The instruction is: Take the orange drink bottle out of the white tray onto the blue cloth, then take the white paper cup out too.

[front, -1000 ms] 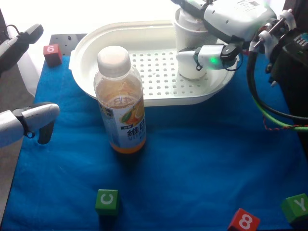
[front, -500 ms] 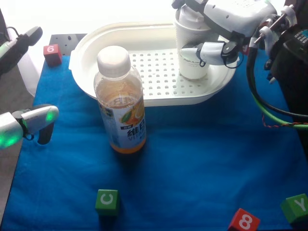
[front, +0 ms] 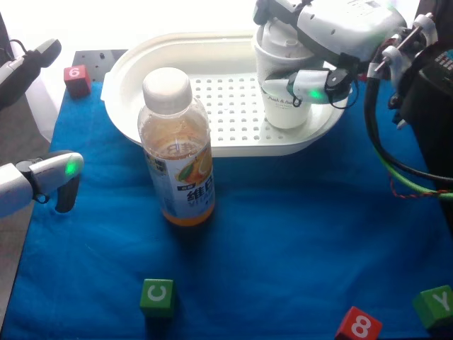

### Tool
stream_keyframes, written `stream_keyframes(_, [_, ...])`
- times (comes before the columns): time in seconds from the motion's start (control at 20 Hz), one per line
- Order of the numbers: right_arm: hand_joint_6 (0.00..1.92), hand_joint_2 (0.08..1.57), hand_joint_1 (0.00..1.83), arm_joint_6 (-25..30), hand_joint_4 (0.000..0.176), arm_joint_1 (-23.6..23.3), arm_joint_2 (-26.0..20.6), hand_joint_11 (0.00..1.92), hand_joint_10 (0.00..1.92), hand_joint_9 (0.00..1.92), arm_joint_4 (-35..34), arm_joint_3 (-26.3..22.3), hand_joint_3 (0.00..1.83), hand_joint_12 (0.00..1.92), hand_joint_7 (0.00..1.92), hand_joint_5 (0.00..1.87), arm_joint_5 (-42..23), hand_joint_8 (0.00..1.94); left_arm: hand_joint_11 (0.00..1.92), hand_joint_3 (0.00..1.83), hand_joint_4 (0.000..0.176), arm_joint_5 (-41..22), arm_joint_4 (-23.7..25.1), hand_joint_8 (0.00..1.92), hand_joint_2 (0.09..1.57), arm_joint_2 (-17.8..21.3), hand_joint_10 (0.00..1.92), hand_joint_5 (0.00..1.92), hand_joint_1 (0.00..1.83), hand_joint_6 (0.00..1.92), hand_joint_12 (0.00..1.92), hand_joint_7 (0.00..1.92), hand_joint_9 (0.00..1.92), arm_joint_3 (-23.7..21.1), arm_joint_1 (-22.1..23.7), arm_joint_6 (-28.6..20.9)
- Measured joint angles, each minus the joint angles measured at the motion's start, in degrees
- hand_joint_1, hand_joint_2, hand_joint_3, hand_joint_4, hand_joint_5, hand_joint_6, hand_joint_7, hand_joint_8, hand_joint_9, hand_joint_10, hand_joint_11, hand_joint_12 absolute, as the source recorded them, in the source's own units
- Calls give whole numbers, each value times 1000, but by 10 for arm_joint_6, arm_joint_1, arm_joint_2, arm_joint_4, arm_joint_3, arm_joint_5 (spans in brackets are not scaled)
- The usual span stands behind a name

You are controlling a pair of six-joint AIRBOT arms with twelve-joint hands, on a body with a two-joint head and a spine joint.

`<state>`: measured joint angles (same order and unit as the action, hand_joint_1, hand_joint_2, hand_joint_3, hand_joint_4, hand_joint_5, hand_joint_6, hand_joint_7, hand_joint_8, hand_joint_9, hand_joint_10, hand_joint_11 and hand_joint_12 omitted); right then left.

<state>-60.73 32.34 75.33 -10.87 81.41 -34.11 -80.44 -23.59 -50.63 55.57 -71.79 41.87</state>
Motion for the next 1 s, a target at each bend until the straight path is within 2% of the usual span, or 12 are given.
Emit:
stream_keyframes(0.05, [1486, 1287, 865, 0, 0, -1, -5, 89, 1431, 141, 6, -7, 5, 1890, 118, 0, 2, 1216, 0, 2, 123, 0, 0, 0, 1133, 0, 0, 23, 800, 4, 0, 0, 0, 0, 0, 0])
stream_keyframes(0.1, [1461, 1268, 928, 0, 0, -7, -16, 332, 1695, 229, 19, -21, 0, 1920, 111, 0, 2, 1381, 2, 3, 128, -2, -1, 0, 1134, -2, 0, 27, 790, 5, 1, 0, 0, 0, 0, 0])
stream_keyframes(0.15, [1517, 1257, 927, 0, 0, -10, -23, 66, 1735, 284, 25, -29, 0, 1921, 155, 11, -5, 1401, 3, 4, 131, -2, -1, 0, 1137, -2, 0, 29, 790, 6, 2, 0, 0, 0, 0, 0])
stream_keyframes(0.2, [1517, 1257, 927, 0, 0, -13, -32, 66, 1735, 284, 31, -41, 0, 1921, 155, 11, -17, 1401, 3, 4, 131, -3, 0, 0, 1137, -2, 0, 29, 790, 6, 2, 0, 0, 0, 0, 0])
stream_keyframes(0.25, [1508, 1294, 909, 0, 0, -14, -46, 269, 1875, 273, 37, -57, 7, 1921, 95, 0, -35, 1479, 1, 8, 131, -4, 0, 0, 1148, -2, 0, 23, 812, 3, 0, 0, 0, 0, 0, 0])
stream_keyframes(0.35, [1434, 1303, 857, 0, 0, -14, -76, 663, 1919, 352, 58, -92, 8, 1921, 6, 0, -63, 1536, 2, 8, 129, -4, -4, 0, 1152, -2, 0, 27, 827, 4, 1, 0, 0, 0, 0, 0])
stream_keyframes(0.4, [1368, 1307, 829, 0, 0, -14, -93, 647, 1921, 345, 66, -110, 9, 1921, 6, 0, -76, 1618, 11, 5, 129, -5, -5, 0, 1149, -2, 0, 30, 826, 5, 6, 0, 0, 0, -1, 0])
stream_keyframes(0.6, [1389, 1304, 948, 13, 0, -13, -166, 557, 1921, 266, 118, -186, 5, 1921, 0, 0, -133, 1575, 24, 3, 127, -9, -7, 0, 1146, -2, 0, 43, 855, 10, 18, 0, 0, 0, -8, 0])
stream_keyframes(0.7, [1393, 1310, 969, 85, 0, 14, -191, 414, 1908, 215, 151, -204, 6, 1921, 0, 0, -188, 1574, 0, 0, 120, -21, -17, 0, 1153, -2, 0, 38, 847, 3, 148, 0, 0, -4, -18, -1])
stream_keyframes(0.85, [1380, 1328, 915, 186, 0, 71, -211, 486, 1920, 228, 193, -217, 10, 1921, 0, 0, -212, 1554, 0, 0, 103, -26, -30, 0, 1138, -2, 0, 13, 807, 0, 205, 0, 0, -9, -28, -1])
stream_keyframes(0.95, [1690, 1323, 829, 220, 0, 92, -218, 496, 1819, 323, 214, -225, 8, 1921, 62, 0, -227, 1603, 0, 0, 106, -33, -35, 0, 1153, -2, 0, 16, 818, 1, 125, 0, 0, -9, -28, -1])
stream_keyframes(1.0, [1629, 1308, 853, 229, 0, 103, -221, 474, 1871, 333, 223, -230, 0, 1921, 76, 0, -234, 1655, 0, 2, 106, -37, -35, 0, 1165, -2, 0, 5, 812, 1, 167, 0, 0, -9, -28, -1])
